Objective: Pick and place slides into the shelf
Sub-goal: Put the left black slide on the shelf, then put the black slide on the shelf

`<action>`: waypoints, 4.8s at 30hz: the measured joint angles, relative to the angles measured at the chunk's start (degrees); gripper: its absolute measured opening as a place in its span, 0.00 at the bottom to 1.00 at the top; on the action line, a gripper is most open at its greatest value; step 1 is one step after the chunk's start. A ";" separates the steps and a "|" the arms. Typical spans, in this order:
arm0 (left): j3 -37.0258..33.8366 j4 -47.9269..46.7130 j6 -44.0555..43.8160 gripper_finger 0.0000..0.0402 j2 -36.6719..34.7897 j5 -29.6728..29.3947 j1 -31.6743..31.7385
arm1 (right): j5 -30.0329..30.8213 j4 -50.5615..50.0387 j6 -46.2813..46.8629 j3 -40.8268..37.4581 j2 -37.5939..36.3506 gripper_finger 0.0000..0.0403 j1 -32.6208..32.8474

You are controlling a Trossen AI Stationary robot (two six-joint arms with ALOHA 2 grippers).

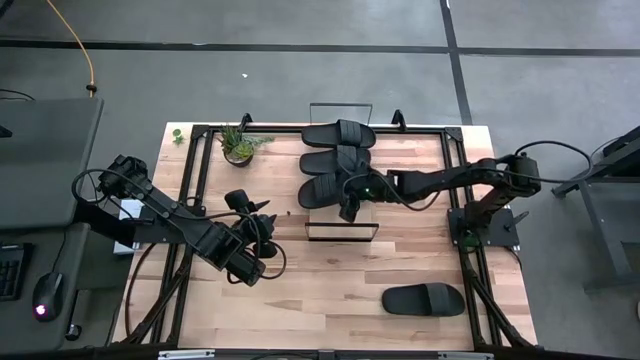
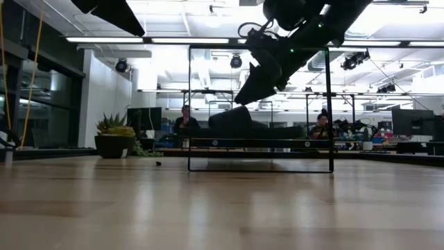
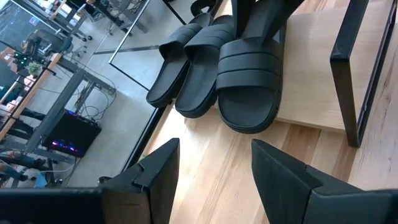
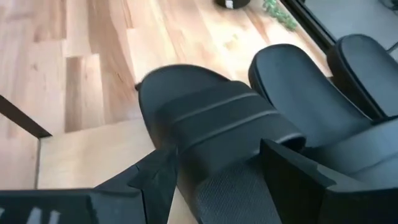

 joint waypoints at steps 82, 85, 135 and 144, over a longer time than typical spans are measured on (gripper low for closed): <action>-0.04 0.15 0.00 0.46 0.00 -0.01 0.00 | 9.00 -1.65 -1.03 -0.02 3.91 0.54 2.03; -0.04 0.15 0.00 0.46 0.00 -0.01 0.00 | 8.98 -2.66 -1.30 -0.02 3.89 0.54 1.96; -0.04 0.03 0.02 0.46 -0.02 0.00 0.00 | -7.74 -37.23 17.52 -0.04 -22.23 0.54 2.14; -0.04 0.08 0.00 0.46 -0.02 0.00 0.00 | -12.40 -55.50 33.41 -0.04 -22.23 0.54 2.14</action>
